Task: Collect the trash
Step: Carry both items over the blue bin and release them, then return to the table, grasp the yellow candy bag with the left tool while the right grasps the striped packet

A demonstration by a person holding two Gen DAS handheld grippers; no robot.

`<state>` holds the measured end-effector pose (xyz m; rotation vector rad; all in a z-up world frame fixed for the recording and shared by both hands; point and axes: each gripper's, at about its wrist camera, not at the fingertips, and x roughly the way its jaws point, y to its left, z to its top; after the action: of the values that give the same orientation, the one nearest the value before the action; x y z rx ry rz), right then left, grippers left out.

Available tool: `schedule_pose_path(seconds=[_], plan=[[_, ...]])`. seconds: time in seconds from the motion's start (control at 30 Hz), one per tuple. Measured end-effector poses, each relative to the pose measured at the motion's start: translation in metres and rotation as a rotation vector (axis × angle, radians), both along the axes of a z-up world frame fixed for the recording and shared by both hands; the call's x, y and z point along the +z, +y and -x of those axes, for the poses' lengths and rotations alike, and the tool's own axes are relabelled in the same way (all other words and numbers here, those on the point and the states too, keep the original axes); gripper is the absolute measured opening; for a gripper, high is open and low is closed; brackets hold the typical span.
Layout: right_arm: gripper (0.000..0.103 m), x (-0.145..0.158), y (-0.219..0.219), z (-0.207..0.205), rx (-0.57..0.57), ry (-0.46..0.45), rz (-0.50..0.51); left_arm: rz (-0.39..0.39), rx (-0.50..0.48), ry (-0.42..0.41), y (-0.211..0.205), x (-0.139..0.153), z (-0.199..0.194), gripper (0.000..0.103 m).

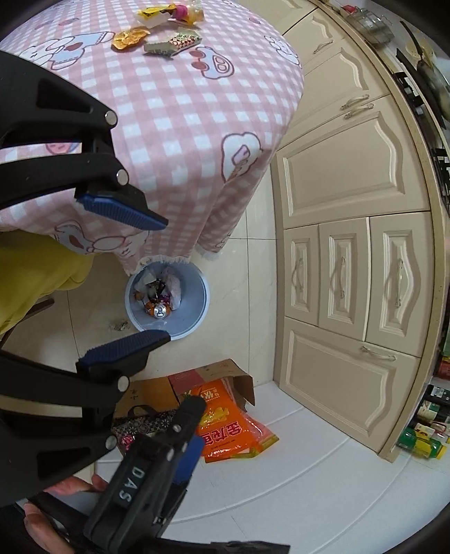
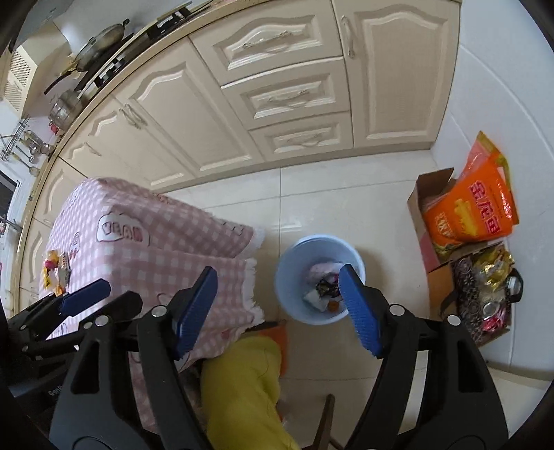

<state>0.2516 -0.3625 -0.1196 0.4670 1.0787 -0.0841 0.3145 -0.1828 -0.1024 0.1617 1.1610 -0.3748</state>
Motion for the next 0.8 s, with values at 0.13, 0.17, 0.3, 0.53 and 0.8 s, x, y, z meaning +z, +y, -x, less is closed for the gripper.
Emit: schedule_pose_path(seconds=[0.13, 0.17, 0.3, 0.53, 0.8], plan=[[0.072, -0.001, 0.012, 0.002, 0.015, 0.022, 0.027, 0.006, 0.005, -0.011, 0.007, 0.005, 0.003, 0.059], [0.072, -0.001, 0.014, 0.003, 0.016, 0.024, 0.025, 0.009, 0.009, -0.012, 0.011, 0.006, 0.005, 0.059], [0.072, 0.008, 0.026, 0.007, 0.033, 0.022, 0.037, 0.02, 0.017, -0.018, 0.024, 0.011, 0.011, 0.059], [0.072, 0.032, 0.061, 0.009, 0.083, -0.007, 0.064, 0.047, 0.059, -0.045, 0.061, 0.027, 0.022, 0.06], [0.072, 0.056, 0.117, 0.006, 0.176, -0.029, 0.082, 0.083, 0.154, -0.087, 0.126, 0.049, 0.032, 0.064]])
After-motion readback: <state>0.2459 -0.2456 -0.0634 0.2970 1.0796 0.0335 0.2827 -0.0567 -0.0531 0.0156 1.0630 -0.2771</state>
